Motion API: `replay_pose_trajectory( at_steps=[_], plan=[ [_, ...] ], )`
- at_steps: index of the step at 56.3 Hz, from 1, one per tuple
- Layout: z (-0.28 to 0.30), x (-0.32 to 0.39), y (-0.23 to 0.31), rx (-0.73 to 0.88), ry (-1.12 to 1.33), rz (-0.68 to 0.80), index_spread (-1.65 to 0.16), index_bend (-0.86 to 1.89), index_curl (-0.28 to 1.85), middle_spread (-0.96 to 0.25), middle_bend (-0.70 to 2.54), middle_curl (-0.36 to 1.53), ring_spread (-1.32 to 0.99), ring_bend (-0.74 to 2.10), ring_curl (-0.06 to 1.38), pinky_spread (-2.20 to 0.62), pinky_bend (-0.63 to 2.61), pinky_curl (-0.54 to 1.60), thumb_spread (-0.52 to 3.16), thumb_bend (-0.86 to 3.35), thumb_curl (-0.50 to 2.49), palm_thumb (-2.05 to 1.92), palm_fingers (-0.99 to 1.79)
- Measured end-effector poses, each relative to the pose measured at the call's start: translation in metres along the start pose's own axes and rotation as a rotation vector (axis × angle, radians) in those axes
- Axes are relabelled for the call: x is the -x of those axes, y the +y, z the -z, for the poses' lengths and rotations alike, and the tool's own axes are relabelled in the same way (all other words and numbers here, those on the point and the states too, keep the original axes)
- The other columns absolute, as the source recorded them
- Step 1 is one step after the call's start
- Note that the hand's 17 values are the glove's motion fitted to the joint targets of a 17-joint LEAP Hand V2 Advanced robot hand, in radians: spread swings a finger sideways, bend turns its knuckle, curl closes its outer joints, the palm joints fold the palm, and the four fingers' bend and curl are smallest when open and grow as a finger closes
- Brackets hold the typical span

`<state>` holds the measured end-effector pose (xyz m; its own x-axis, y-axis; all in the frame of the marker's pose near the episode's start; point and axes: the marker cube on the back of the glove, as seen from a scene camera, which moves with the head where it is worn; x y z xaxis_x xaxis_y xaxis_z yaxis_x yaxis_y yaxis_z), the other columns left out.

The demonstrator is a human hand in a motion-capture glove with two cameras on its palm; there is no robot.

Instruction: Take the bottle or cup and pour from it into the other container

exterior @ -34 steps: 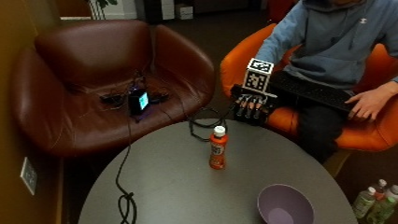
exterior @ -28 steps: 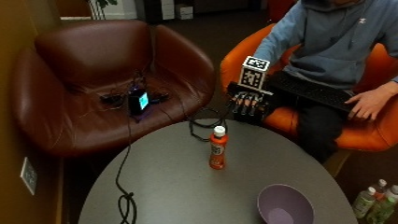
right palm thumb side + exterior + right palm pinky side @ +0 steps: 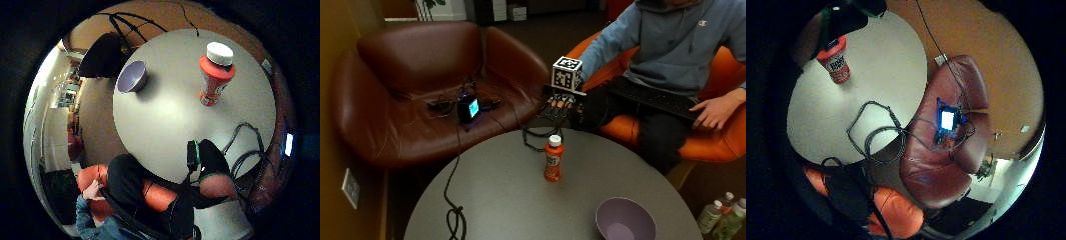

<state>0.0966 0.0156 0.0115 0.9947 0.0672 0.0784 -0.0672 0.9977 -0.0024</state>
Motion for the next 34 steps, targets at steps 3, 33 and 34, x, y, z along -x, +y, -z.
replay_pose_trajectory(
  at_steps=[3,33,34],
  plan=[
    [-0.003,-0.007,-0.001,0.0,-0.029,0.008,-0.37,0.16,0.25,-0.11,0.17,0.19,-0.06,0.37,0.23,0.27,0.57,0.31,0.93,0.05,0.39,0.73,0.21],
    [-0.042,-0.065,-0.022,0.101,-0.257,0.037,-0.35,0.14,0.27,-0.16,0.22,0.29,-0.11,0.32,0.26,0.25,0.43,0.31,0.92,-0.03,0.46,0.77,0.25],
    [-0.043,-0.066,-0.023,0.105,-0.263,0.034,-0.35,0.14,0.27,-0.16,0.22,0.29,-0.12,0.32,0.26,0.25,0.43,0.31,0.92,-0.03,0.45,0.77,0.25]
  ],
)
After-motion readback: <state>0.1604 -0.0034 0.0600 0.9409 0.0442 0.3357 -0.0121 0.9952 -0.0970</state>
